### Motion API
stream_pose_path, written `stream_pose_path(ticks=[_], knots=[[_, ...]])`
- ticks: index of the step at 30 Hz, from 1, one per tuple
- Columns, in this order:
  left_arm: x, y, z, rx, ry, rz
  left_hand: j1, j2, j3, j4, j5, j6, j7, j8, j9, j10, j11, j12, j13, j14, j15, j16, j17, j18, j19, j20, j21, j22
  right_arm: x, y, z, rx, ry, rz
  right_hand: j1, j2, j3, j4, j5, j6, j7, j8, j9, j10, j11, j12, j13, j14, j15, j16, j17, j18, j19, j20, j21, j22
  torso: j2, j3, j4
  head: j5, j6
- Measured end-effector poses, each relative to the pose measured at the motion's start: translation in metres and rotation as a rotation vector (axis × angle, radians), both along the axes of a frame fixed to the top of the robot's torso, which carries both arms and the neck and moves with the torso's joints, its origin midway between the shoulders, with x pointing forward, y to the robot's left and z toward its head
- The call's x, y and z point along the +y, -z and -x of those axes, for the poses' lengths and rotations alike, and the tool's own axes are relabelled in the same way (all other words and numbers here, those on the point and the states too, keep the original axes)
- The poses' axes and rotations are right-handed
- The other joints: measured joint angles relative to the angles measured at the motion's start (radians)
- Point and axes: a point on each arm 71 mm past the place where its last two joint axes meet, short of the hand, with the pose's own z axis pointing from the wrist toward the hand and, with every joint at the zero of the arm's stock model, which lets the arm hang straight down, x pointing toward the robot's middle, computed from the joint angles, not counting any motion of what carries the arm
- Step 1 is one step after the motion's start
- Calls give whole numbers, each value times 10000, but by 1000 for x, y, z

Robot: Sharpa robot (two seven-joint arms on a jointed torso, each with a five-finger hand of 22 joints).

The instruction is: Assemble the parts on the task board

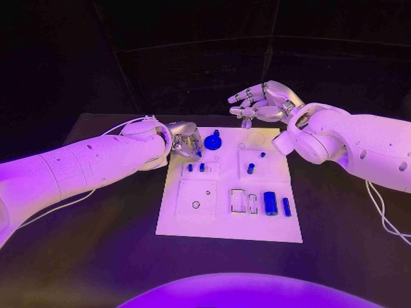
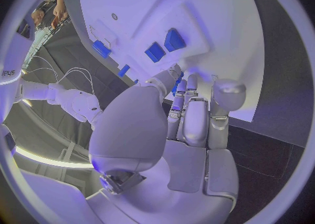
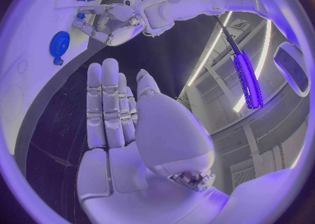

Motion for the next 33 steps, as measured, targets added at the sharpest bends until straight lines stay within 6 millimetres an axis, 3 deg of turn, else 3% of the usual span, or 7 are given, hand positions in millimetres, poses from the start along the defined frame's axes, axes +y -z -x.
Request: stream_pose_path(ticks=[17,29,33], knots=[[0,0,0,4,-15,-8,-123,-123,84,-29,1,-543,40,-436,-219,-23,23,-115,-27,-36,35,0,-100,0,-70,70,0,34,0,0,0,7,9,5,41,41,0,0,0,0,0,0,0,0,0,41,-15,0,0,1,27,0,0,0,-45,-8,-1,-5,7,12,-18],[23,0,1,94,-476,-192,-137,-137,111,-56,1,-714,71,-551,-245,-324,106,-246,-48,-73,71,-40,-272,0,-144,145,-150,-50,-13,2,-3,43,316,192,41,41,0,0,0,-55,54,62,1,-577,74,-336,-389,23,23,-116,147,0,42,38,-84,-17,-10,-4,17,-37,-20],[31,-1,2,59,-651,-90,-137,-138,165,-111,1,-608,101,-498,-219,-324,106,-245,-44,-53,91,-40,-269,-1,-144,145,-150,-45,-21,3,-5,-57,477,572,427,31,40,-181,-10,204,23,300,38,-630,90,-806,-883,372,-5,-18,312,-1,326,-48,61,82,-10,-7,17,-36,-1]])
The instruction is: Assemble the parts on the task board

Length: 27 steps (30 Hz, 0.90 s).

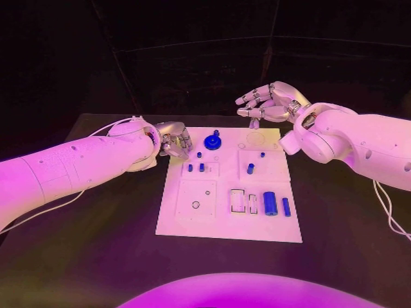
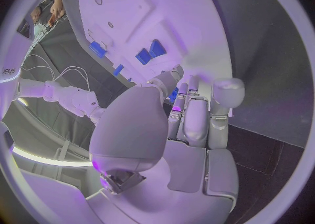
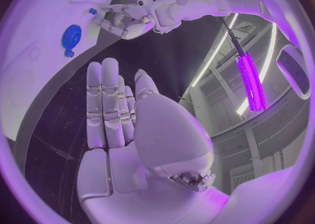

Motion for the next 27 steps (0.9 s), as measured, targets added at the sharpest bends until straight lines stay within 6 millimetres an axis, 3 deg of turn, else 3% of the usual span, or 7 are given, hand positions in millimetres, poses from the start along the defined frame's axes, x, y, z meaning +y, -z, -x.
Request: stream_pose_path(ticks=[4,6,9,16,19,22,27], knots=[[11,-5,2,-285,-222,588,94,94,56,-56,0,600,17,346,131,349,-56,198,99,18,17,0,73,1,0,0,108,119,-15,2,-2,-260,205,861,455,-30,222,-304,-271,649,-149,233,48,190,-186,-574,-615,547,-161,640,400,-1,403,-170,524,337,0,-5,-2,-44,29],[17,-11,3,-525,-373,1258,138,138,57,-57,0,786,-5,458,177,399,-108,208,114,18,17,0,41,0,-19,19,-10,3,-24,3,-2,-450,316,1560,567,-13,343,-426,-314,921,-226,288,44,484,-251,-870,-930,626,-240,1899,1371,-3,1004,-253,1524,1422,-2,-4,-4,-96,54],[23,-18,5,-754,-573,2412,148,267,131,-36,0,847,-12,490,182,470,-109,248,124,18,17,0,-32,1,-69,-1,-93,-104,-33,5,-2,-700,425,2592,723,5,555,-597,-314,1228,-334,288,-21,909,-287,-1272,-1336,632,-246,3377,2484,-319,1643,-328,2915,3002,-3,0,-10,-214,110],[28,-33,17,-489,-908,6174,-285,515,-6,311,0,835,-1,490,157,431,-69,248,133,-300,69,-404,-804,1,-529,36,-998,-985,-48,27,10,-927,573,5382,524,-285,845,-433,-698,1596,-406,114,-87,1259,-357,-2147,-2002,667,-283,4682,3331,-473,1892,-310,4163,4448,3,3,-29,-665,381],[26,-35,23,-45,-1156,7986,-512,458,-198,504,0,596,32,412,87,253,-8,248,124,-1025,131,-1229,-2154,335,-1328,110,-2414,-2316,-51,37,15,-994,709,6346,339,-340,849,-337,-804,1596,-405,-11,-101,1226,-326,-2506,-2225,667,-282,4757,3358,-473,1892,-310,4208,4557,4,13,-29,-840,475],[26,-36,29,340,-1496,9548,-721,469,-457,696,0,554,57,412,66,162,54,293,123,-2234,220,-2573,-4262,387,-2013,213,-3249,-2914,-52,45,20,-1102,778,7010,281,-398,862,-273,-866,1435,-313,-281,-118,891,-175,-2894,-2510,615,-219,4897,3348,-471,1836,-255,4283,4603,4,16,-29,-954,542],[29,-37,34,687,-1998,11337,-744,493,-653,758,0,555,57,460,66,89,53,431,151,-2810,265,-3029,-4917,388,-2322,286,-3694,-3190,-48,56,25,-1381,770,7577,284,-401,909,-239,-866,1363,-240,-592,-117,841,-125,-3078,-2805,624,-168,5450,3711,-471,1989,-101,4662,5048,9,12,-35,-1061,604]])
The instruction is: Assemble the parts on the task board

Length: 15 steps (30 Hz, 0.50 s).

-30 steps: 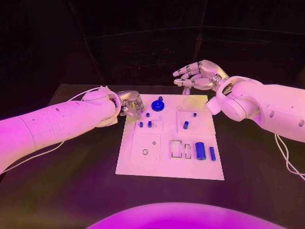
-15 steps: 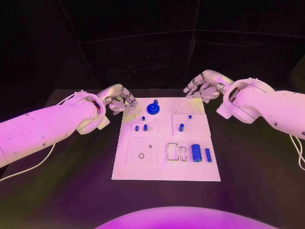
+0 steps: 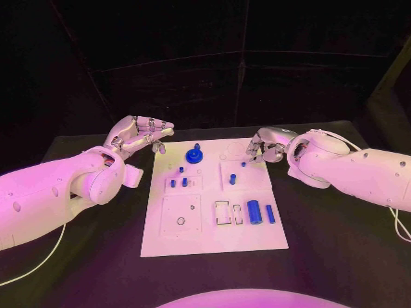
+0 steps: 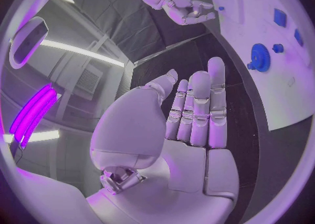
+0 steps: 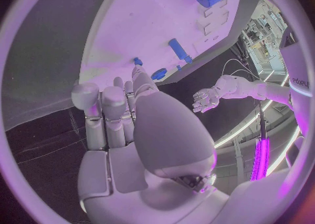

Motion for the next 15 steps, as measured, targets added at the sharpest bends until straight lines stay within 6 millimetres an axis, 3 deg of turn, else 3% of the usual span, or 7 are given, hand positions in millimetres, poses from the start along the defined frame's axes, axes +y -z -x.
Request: stream_pose_path(ticks=[4,6,15], knots=[[2,0,2,184,-162,825,-20,21,-52,13,0,0,0,0,-6,0,0,0,-1,1,0,-68,-70,0,0,0,-78,-63,6,5,2,-133,-119,221,33,-71,139,-2,0,-56,56,-198,1,60,60,-105,-185,22,50,442,301,-3,138,24,289,367,0,-7,2,-71,11],[3,0,2,237,-229,1065,-21,21,-95,41,0,0,0,0,-15,-36,36,0,-1,1,0,-68,-91,-1,0,0,-103,-83,8,8,3,-141,-183,303,40,-121,179,-6,0,-89,89,-302,1,75,75,-145,-277,23,49,648,437,-159,224,40,431,531,0,-12,14,-93,11],[8,0,2,356,-373,1620,-20,21,-150,41,0,-35,36,-1,-24,-44,44,45,4,-33,34,-68,-141,-2,0,0,-150,-134,17,15,6,-172,-423,549,108,-190,518,-75,47,-46,132,-492,16,185,106,-338,-521,22,49,1160,732,-157,334,76,745,950,6,-13,21,-65,-49]])
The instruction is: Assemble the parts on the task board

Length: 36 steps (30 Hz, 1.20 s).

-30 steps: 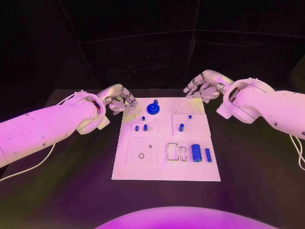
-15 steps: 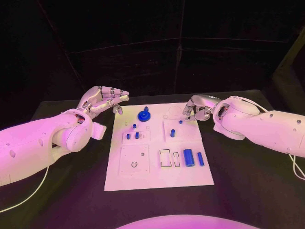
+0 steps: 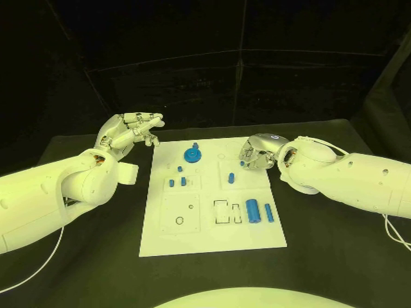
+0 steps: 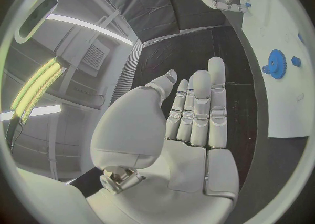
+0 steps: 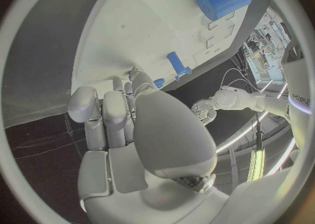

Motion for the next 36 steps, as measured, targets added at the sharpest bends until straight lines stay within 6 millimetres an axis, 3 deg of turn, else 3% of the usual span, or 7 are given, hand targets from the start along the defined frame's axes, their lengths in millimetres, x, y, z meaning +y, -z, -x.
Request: stream_pose_path(ticks=[8,12,14,20,33,36], knots=[[0,0,0,67,27,160,0,0,-27,26,0,-37,37,0,-9,-85,13,0,3,1,0,0,-43,-2,0,0,-39,-39,6,1,-1,-68,-117,63,196,-8,458,-67,0,253,-18,-50,10,226,-28,-119,-15,0,0,192,49,1,40,-30,161,208,0,-5,4,33,-36],[-1,0,0,91,45,202,0,0,-55,-1,0,-37,37,0,-9,-99,28,0,4,1,1,0,-54,-3,0,0,-77,-52,9,1,-2,-85,-172,83,263,59,836,-116,-103,609,-102,-50,44,571,-101,-131,-20,0,0,295,43,0,199,-92,406,484,0,-1,10,47,-57],[-1,1,0,102,49,217,55,55,-55,-1,0,-37,37,0,-19,-99,28,42,3,1,1,0,-70,-3,0,0,-76,-68,9,1,-2,-88,-194,106,263,58,1006,-140,-119,748,-160,-50,53,740,-124,-136,-17,0,0,296,24,-154,256,-79,507,616,-1,0,10,55,-65],[-1,1,-1,125,58,239,54,54,-55,-1,0,-36,36,0,-19,-99,28,78,3,-34,35,0,-83,-4,0,0,-115,-82,11,1,-2,-91,-248,218,278,22,1574,-215,-479,1201,-304,7,71,1204,-299,-210,-9,-1,-76,432,-56,-156,465,-217,782,1021,-2,0,2,59,-99],[0,2,-1,217,90,242,60,131,-70,4,0,-36,36,-1,-18,-224,11,78,1,-35,37,0,-131,-7,0,0,-184,-130,16,-1,-3,-235,-298,846,-47,-301,2379,-530,-538,1391,-291,-81,41,1519,-339,-481,48,-1,-75,528,-233,-154,592,-262,1022,1339,-2,0,-2,61,-172],[0,2,-1,280,159,253,60,131,-124,-14,0,-35,37,-1,-18,-259,46,78,1,-35,37,0,-145,-7,0,0,-187,-145,18,-1,-2,-311,-312,964,-98,-353,2548,-586,-553,1427,-326,-144,42,1540,-352,-524,40,-1,-75,534,-254,-313,625,-230,1048,1414,-2,-2,-2,97,-183]])
